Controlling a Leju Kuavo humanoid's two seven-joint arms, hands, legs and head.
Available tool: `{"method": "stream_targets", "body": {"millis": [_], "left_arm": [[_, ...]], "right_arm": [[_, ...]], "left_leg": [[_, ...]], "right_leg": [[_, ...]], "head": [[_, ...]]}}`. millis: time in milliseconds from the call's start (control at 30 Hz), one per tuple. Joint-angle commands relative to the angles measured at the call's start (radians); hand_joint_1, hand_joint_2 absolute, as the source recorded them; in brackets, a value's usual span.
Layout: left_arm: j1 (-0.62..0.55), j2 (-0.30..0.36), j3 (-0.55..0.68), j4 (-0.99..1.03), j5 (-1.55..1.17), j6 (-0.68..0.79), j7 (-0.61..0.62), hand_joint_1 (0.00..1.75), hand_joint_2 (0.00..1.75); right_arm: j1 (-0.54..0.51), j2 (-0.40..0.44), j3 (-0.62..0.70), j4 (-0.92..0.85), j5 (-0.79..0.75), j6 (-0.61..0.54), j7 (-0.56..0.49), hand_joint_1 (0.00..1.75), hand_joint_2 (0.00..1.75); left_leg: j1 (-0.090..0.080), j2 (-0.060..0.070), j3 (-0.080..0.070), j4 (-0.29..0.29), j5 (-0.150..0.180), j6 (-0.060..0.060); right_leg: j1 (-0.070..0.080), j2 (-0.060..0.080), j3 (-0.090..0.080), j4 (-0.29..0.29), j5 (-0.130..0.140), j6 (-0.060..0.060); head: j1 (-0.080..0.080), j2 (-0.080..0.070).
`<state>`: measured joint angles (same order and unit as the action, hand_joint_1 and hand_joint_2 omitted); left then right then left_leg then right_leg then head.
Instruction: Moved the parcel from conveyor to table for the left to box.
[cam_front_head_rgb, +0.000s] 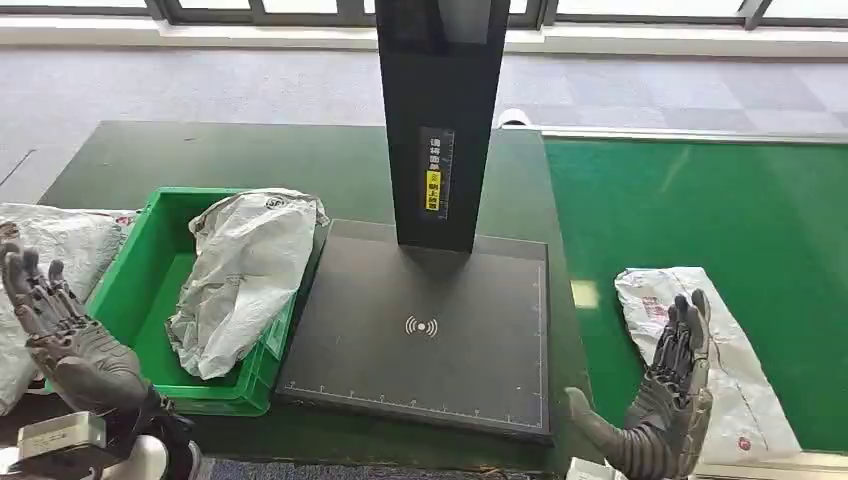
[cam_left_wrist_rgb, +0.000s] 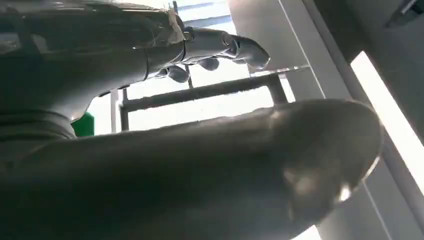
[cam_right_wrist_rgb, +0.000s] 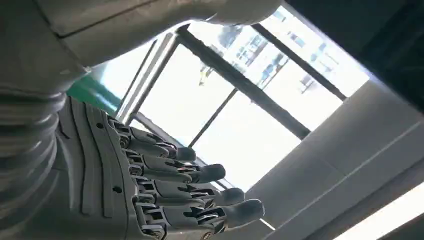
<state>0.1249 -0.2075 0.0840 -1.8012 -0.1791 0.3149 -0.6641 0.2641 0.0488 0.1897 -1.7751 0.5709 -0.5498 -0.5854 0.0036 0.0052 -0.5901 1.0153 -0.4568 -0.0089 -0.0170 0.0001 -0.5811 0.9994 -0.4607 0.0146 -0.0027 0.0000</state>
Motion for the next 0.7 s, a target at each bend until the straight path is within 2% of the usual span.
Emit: {"method": "stream_targets", "body": {"millis": [33,67,200,233,300,367,433,533,700], "left_arm": [[0.045,0.033,-0.212,-0.031,0.088,-0.155,0.02,0.0,0.0],[0.071,0.019,-0.223,-0.031,0.066,-0.119,0.017,0.0,0.0],[0.093,0.026,-0.234,-0.038,0.061,-0.1,0.008,0.0,0.0],[0.094,0.032,-0.235,-0.04,0.051,-0.101,0.007,0.0,0.0],[0.098,0.036,-0.233,-0.044,0.043,-0.115,0.001,0.0,0.0],[0.094,0.049,-0.23,-0.03,0.074,-0.196,0.031,0.0,0.0],[0.089,0.022,-0.194,-0.003,0.057,-0.235,0.01,0.0,0.0],[0.083,-0.007,-0.167,-0.005,0.02,-0.257,0.011,0.0,0.0],[0.083,-0.008,-0.168,-0.008,0.02,-0.258,0.012,0.0,0.0]], "right_arm": [[-0.15,0.047,-0.33,0.45,0.117,0.036,0.093,0.0,0.0],[-0.176,0.052,-0.368,0.508,0.155,0.018,0.111,0.0,0.0],[-0.182,0.061,-0.383,0.516,0.166,0.016,0.105,0.0,0.0],[-0.183,0.065,-0.391,0.513,0.194,0.014,0.134,0.0,1.75],[-0.192,0.066,-0.415,0.528,0.25,-0.009,0.176,0.0,1.75],[-0.204,0.07,-0.454,0.562,0.293,-0.017,0.214,0.0,1.75],[-0.214,0.076,-0.512,0.607,0.343,-0.007,0.249,0.0,1.75],[-0.235,0.078,-0.578,0.69,0.378,0.005,0.252,0.0,1.75],[-0.236,0.081,-0.578,0.689,0.379,0.004,0.251,0.0,1.75]], "left_leg": [[0.001,-0.001,0.003,-0.002,0.001,0.0],[0.002,-0.002,0.004,-0.004,0.002,0.0],[0.001,0.001,0.005,-0.003,0.0,0.001],[0.0,-0.001,0.004,-0.003,0.001,0.0],[0.0,0.0,0.004,-0.002,0.001,0.0],[0.001,0.0,0.005,-0.003,0.0,0.0],[0.001,-0.001,0.005,-0.004,0.001,0.0],[0.001,-0.002,0.005,-0.003,0.001,0.0],[0.0,0.0,0.004,-0.002,0.001,0.0]], "right_leg": [[0.001,-0.001,0.004,-0.003,0.001,-0.001],[0.002,-0.002,0.005,-0.005,0.002,-0.001],[0.001,0.001,0.005,-0.004,0.002,-0.001],[0.001,-0.001,0.005,-0.003,0.001,0.0],[0.001,-0.001,0.004,-0.002,0.001,0.0],[0.001,0.0,0.005,-0.003,0.001,-0.001],[0.001,-0.001,0.005,-0.003,0.001,-0.001],[0.001,-0.002,0.006,-0.004,0.001,0.0],[0.0,0.0,0.004,-0.002,0.001,-0.001]], "head": [[0.0,0.0],[0.0,0.0],[0.0,0.0],[0.0,0.0],[0.0,0.0],[0.0,0.0],[0.0,0.0],[0.0,0.0],[0.0,0.0]]}}
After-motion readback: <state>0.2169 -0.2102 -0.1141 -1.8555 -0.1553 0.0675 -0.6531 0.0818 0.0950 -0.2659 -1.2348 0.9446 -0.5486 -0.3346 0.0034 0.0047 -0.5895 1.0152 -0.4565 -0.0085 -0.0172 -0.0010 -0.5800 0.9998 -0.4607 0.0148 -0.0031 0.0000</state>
